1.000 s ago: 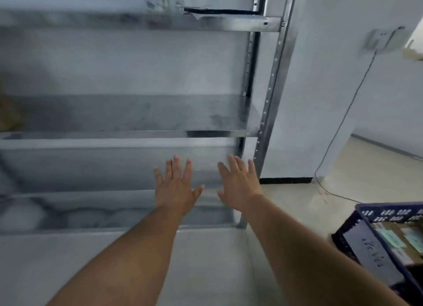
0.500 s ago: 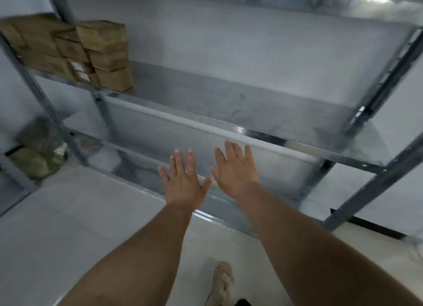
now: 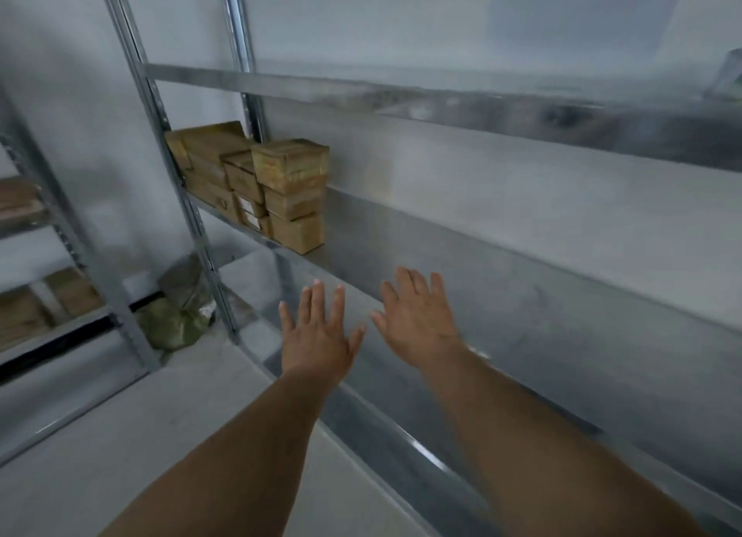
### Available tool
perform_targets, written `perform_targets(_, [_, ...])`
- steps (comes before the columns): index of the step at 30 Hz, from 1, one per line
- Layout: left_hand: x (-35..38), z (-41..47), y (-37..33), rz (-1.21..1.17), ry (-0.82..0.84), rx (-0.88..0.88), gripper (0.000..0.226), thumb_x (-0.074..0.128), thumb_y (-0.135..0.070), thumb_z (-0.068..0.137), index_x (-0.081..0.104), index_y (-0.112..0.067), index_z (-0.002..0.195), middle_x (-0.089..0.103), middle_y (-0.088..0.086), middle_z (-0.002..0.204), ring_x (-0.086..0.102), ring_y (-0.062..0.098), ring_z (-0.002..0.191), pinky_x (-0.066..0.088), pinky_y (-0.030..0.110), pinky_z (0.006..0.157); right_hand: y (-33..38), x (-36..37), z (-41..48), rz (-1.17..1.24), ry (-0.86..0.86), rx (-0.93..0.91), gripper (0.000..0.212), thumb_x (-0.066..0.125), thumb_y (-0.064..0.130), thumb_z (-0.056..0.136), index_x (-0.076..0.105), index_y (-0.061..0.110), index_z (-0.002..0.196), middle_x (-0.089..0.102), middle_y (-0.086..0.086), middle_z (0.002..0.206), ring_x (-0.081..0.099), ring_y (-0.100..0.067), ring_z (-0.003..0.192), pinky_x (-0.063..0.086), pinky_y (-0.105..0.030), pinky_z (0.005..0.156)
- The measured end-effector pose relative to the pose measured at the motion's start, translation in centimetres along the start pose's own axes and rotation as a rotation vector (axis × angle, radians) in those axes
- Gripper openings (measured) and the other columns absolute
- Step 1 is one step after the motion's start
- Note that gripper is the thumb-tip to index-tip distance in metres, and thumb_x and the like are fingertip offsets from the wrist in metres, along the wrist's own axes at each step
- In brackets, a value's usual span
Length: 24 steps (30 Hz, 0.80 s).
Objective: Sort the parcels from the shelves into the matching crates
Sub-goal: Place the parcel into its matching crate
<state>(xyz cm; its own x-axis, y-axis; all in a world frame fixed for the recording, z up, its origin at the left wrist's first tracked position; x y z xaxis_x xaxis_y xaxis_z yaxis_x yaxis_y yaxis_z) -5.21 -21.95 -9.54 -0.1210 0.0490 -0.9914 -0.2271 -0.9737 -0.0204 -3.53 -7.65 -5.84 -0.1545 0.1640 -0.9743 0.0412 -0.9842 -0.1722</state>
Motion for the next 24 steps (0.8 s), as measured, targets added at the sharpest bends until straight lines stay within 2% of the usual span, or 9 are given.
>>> perform_targets(9, [1.1, 6.9, 4.8, 0.072, -0.014, -0.140, 0.071, 0.018, -0.060, 0.096, -0.010, -0.025, 0.152, -0.016, 0.007, 0.159, -0.015, 0.024, 0.147, -0.010, 0.051, 0.117, -0.3, 1.0, 9.7, 0.036, -0.039, -0.069, 0.058, 0.027, 0.049, 0.101, 0.034, 0.012, 0.144, 0.028, -0.017, 0.149, 0.029, -0.031, 0.134, 0.016, -0.048, 0.112])
perform_targets(15, [-0.8, 13.6, 9.0, 0.091, -0.098, -0.136, 0.071, 0.016, -0.059, 0.096, -0.014, -0.024, 0.151, -0.016, 0.008, 0.159, -0.014, 0.025, 0.147, -0.011, 0.050, 0.114, 1.2, -0.8, 16.4, 0.073, -0.071, -0.028, 0.057, 0.027, 0.049, 0.101, 0.038, 0.011, 0.142, 0.029, -0.017, 0.149, 0.032, -0.032, 0.131, 0.026, -0.045, 0.107])
perform_targets(21, [-2.8, 23.3, 13.5, 0.053, -0.204, -0.034, 0.070, 0.015, -0.058, 0.097, -0.012, -0.023, 0.151, -0.013, 0.009, 0.160, -0.011, 0.026, 0.147, -0.005, 0.049, 0.117, 3.0, -2.2, 23.7, 0.092, -0.108, 0.059, 0.055, 0.030, 0.047, 0.101, 0.043, 0.007, 0.137, 0.033, -0.016, 0.144, 0.034, -0.032, 0.128, 0.030, -0.042, 0.101])
perform_targets(24, [-4.6, 28.0, 16.0, -0.003, -0.243, 0.043, 0.068, 0.013, -0.057, 0.097, -0.011, -0.023, 0.151, -0.013, 0.009, 0.160, -0.009, 0.025, 0.147, -0.003, 0.048, 0.118, 4.0, -3.0, 27.3, 0.187, -0.101, 0.151, 0.057, 0.031, 0.047, 0.101, 0.043, 0.005, 0.137, 0.034, -0.017, 0.144, 0.033, -0.032, 0.129, 0.032, -0.041, 0.102])
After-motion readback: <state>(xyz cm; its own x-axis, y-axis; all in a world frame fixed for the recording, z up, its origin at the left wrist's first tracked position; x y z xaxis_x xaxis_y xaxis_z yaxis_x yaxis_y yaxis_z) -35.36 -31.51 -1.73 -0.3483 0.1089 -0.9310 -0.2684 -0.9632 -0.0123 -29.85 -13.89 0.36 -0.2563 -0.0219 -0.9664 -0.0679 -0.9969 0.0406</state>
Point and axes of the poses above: each hand's wrist, its own z-axis towards the middle knuckle, its own x-axis out of the palm, y = z × x, the point moved 1 cm from there along z, towards the middle knuckle
